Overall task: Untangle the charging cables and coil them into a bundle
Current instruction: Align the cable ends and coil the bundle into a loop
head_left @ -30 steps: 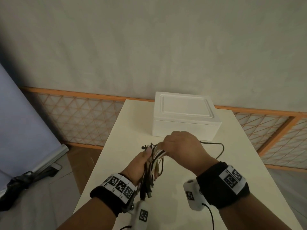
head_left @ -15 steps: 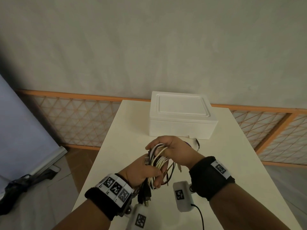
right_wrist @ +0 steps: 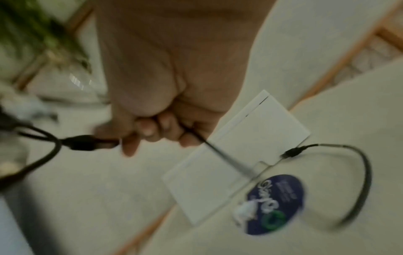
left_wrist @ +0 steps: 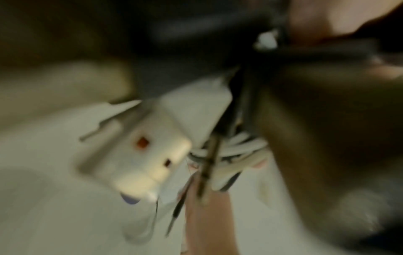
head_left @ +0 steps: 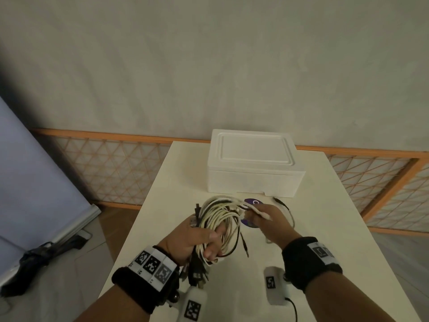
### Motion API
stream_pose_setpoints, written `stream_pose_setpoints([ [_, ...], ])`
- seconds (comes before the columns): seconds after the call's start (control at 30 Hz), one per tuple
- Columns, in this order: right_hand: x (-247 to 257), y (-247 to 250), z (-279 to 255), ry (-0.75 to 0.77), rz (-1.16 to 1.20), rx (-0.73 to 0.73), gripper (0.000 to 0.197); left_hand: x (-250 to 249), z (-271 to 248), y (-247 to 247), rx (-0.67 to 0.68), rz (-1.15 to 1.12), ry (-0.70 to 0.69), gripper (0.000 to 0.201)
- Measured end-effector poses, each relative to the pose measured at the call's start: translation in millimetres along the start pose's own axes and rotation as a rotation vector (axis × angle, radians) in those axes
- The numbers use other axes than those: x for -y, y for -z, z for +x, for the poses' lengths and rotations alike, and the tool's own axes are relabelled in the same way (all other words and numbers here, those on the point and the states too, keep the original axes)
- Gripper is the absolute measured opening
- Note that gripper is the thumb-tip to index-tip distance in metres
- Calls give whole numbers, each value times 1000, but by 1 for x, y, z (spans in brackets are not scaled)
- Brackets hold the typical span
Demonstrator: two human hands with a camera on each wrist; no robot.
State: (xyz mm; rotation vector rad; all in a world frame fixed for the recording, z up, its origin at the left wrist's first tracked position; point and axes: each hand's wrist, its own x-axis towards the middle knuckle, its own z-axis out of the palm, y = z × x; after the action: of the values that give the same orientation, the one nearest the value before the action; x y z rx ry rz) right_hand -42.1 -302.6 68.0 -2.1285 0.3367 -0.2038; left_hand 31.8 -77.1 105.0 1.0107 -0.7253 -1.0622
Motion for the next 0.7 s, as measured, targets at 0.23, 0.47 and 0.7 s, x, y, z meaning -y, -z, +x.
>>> stream_pose_setpoints([
  [0.23, -65, -5, -39, -307, -386, 329, 58, -16, 9, 11, -91, -96, -4, 25],
  [0.47, 22, 19, -38, 308, -47, -437, 34, 7, 16, -1, -463, 236, 141, 10],
  [0.7, 80, -17, -42, 925, -572, -299, 38, 17, 25, -10, -429, 691, 266, 10],
])
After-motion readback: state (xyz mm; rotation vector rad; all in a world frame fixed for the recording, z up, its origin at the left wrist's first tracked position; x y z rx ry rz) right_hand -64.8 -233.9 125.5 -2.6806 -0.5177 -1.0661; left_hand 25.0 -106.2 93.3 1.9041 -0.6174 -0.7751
